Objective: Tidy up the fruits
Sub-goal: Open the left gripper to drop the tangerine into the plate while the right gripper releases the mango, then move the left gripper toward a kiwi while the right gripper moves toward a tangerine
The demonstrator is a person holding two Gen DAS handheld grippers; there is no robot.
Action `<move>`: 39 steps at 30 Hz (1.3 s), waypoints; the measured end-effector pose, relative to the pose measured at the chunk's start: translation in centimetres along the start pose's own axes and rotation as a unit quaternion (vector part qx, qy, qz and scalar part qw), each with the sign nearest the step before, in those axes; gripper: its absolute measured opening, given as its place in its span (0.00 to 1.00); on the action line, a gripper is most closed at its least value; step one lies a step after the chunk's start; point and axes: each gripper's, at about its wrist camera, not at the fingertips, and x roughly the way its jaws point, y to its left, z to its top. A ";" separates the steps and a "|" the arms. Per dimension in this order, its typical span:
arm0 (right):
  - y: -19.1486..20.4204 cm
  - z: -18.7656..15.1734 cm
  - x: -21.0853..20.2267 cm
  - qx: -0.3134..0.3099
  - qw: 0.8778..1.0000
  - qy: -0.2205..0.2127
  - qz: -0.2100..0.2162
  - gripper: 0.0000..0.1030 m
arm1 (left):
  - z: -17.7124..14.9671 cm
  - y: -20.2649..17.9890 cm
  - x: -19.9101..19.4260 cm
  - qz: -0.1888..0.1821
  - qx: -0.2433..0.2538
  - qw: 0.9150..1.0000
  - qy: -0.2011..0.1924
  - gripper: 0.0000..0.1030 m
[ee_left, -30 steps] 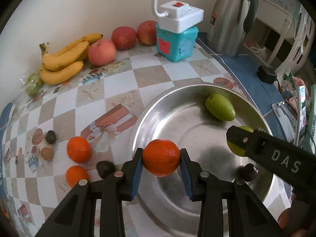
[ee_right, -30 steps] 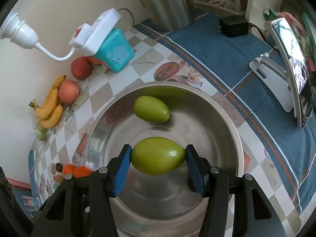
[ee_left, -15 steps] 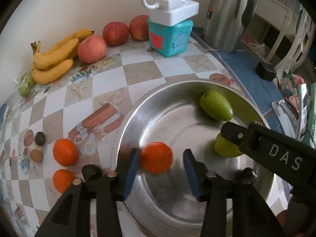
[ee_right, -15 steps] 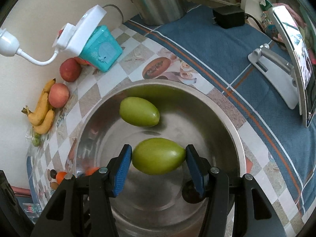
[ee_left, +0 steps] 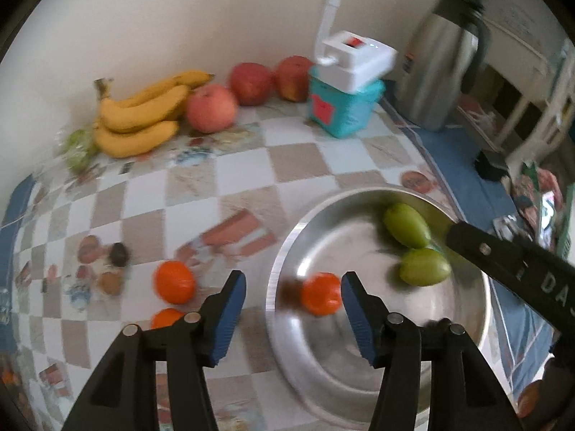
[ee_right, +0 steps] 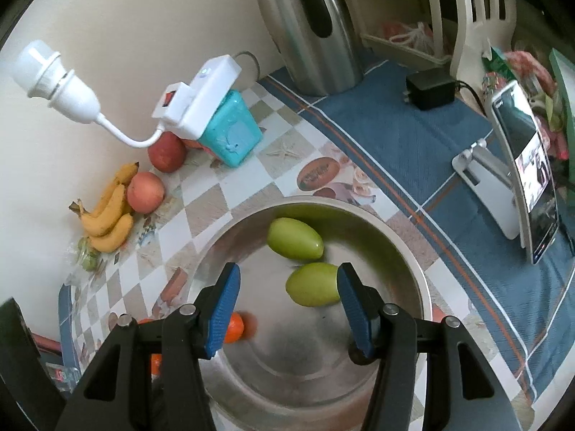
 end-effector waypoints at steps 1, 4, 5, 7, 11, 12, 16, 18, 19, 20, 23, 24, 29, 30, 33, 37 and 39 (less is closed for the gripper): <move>0.1 -0.1 -0.2 -0.002 1.000 0.001 -0.001 0.56 | 0.1 0.6 -0.2 0.006 -0.008 1.000 0.001 0.57; 0.3 -0.3 -0.2 -0.005 1.000 0.007 -0.004 0.56 | 0.4 2.9 -0.7 0.026 -0.038 0.999 0.005 0.58; 0.3 -0.4 -0.1 -0.005 1.000 0.010 -0.004 0.56 | 0.4 3.7 -0.9 0.032 -0.048 0.998 0.007 0.58; 0.3 -0.6 0.0 -0.005 1.000 0.016 -0.007 0.56 | 0.5 5.4 -1.3 0.041 -0.070 0.997 0.010 0.58; 0.5 -1.0 0.2 -0.010 1.000 0.027 -0.009 0.56 | 0.5 9.1 -2.2 0.067 -0.114 0.991 0.015 0.59; 0.7 -1.1 0.2 -0.012 0.999 0.029 -0.009 0.56 | 0.4 10.0 -2.4 0.074 -0.125 0.989 0.016 0.60; 2.0 -1.6 0.5 -0.033 0.999 0.040 -0.011 0.56 | 0.0 13.8 -3.1 0.103 -0.163 0.981 0.021 0.60; 3.0 -1.9 0.8 -0.047 0.998 0.048 -0.007 0.56 | -0.3 15.8 -3.4 0.110 -0.182 0.977 0.025 0.61; 3.7 -2.2 0.9 -0.058 0.997 0.055 -0.003 0.56 | -0.4 16.5 -3.4 0.111 -0.188 0.976 0.026 0.61; 4.3 -2.4 1.1 -0.066 0.996 0.058 -0.001 0.56 | -0.6 17.7 -3.6 0.114 -0.200 0.973 0.029 0.62; 6.3 -3.2 1.5 -0.095 0.993 0.068 0.000 0.56 | -1.2 20.0 -3.8 0.127 -0.225 0.966 0.032 0.62; 6.9 -3.5 1.5 -0.105 0.992 0.070 0.001 0.56 | -1.4 20.8 -4.0 0.130 -0.232 0.963 0.032 0.62; 9.7 -4.9 1.7 -0.144 0.986 0.080 0.014 0.56 | -2.1 23.6 -4.9 0.138 -0.261 0.955 0.030 0.64; 10.3 -5.2 1.7 -0.151 0.985 0.081 0.016 0.56 | -2.3 24.2 -5.2 0.139 -0.267 0.953 0.029 0.65; 11.6 -5.9 1.9 -0.167 0.982 0.085 0.021 0.56 | -2.5 25.2 -5.5 0.138 -0.275 0.951 0.026 0.70; 12.9 -6.9 2.6 -0.181 0.978 0.099 0.025 0.65 | -2.8 26.2 -5.7 0.137 -0.283 0.949 0.026 0.80; 13.3 -7.3 3.0 -0.188 0.977 0.103 0.019 0.70 | -2.9 26.5 -5.4 0.143 -0.284 0.948 0.031 0.94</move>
